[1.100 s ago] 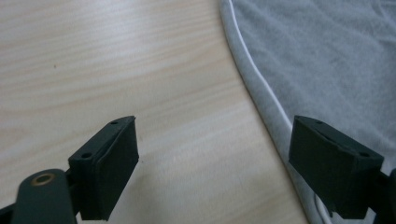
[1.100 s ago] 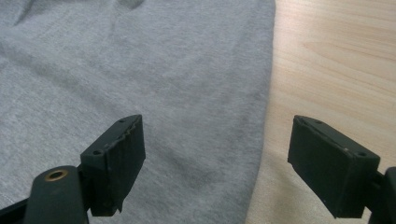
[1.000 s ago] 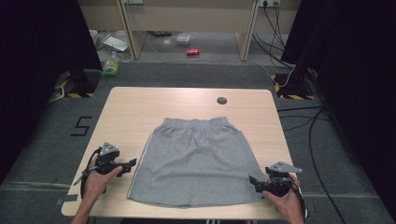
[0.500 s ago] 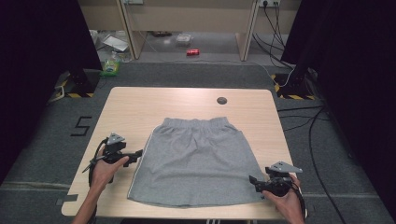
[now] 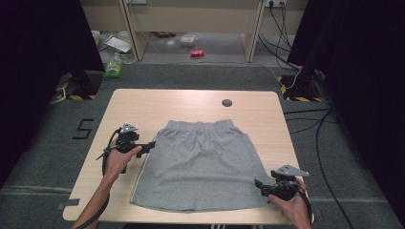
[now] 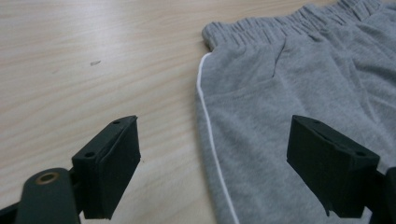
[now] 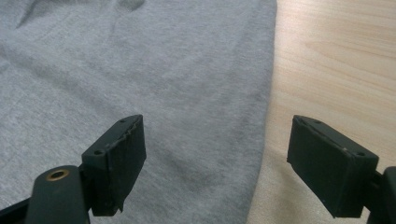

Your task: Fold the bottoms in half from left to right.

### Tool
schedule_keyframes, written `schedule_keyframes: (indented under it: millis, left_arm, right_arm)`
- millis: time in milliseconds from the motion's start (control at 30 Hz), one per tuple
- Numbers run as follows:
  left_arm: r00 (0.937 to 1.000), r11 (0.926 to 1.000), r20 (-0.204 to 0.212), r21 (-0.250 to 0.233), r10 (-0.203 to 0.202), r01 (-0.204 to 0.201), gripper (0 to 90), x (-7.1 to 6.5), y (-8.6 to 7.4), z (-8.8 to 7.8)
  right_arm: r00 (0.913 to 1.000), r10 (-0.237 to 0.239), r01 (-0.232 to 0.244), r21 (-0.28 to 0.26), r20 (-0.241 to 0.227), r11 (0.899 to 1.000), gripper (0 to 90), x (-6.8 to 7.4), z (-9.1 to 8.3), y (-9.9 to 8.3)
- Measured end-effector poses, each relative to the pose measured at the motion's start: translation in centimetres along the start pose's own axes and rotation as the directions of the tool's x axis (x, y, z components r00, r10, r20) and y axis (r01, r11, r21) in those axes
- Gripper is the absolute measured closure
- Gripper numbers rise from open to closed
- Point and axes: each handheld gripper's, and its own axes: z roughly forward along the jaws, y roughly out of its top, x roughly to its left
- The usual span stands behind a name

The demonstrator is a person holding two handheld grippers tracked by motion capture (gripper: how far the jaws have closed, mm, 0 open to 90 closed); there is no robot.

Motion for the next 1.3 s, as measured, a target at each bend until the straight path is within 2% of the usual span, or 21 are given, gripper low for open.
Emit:
schedule_keyframes:
  millis: [67, 167, 533, 1000, 1033, 1300]
  left_arm:
    - [0.9999, 1.0, 0.007, 0.0, 0.008, -0.008, 17.7, -0.2, 0.9, 0.7]
    - [1.0, 0.9999, 0.004, 0.004, 0.009, -0.009, 18.0, -0.3, 1.4, 1.1]
    - [0.9997, 0.9996, 0.005, 0.013, -0.026, 0.026, 23.6, 0.1, 3.5, 3.6]
    - [0.9991, 0.9986, 0.011, 0.034, -0.041, 0.04, 36.2, -0.4, 5.2, 6.8]
    - [0.9992, 0.9984, 0.009, 0.04, -0.04, 0.04, 38.9, -0.5, 5.5, 7.3]
    - [0.9996, 0.9975, 0.002, 0.065, -0.029, 0.028, 44.3, -0.8, 6.2, 8.8]
  right_arm:
    - [1.0, 0.0, 0.0, 0.001, 0.0, 1.0, 19.7, 0.0, 0.0, 0.0]
    - [1.0, 0.0, 0.0, -0.001, -0.002, 1.0, 19.7, -0.1, 0.0, 0.0]
    - [1.0, 0.003, -0.003, -0.004, -0.006, 1.0, 20.1, -0.1, 0.1, 0.0]
    - [0.9999, 0.009, -0.009, -0.005, -0.009, 1.0, 20.3, -0.2, 0.1, -0.1]
    - [0.9999, 0.013, -0.013, -0.006, -0.01, 1.0, 20.3, -0.2, 0.1, -0.1]
    - [0.9998, 0.012, -0.012, -0.011, -0.014, 1.0, 20.4, -0.2, 0.1, -0.1]
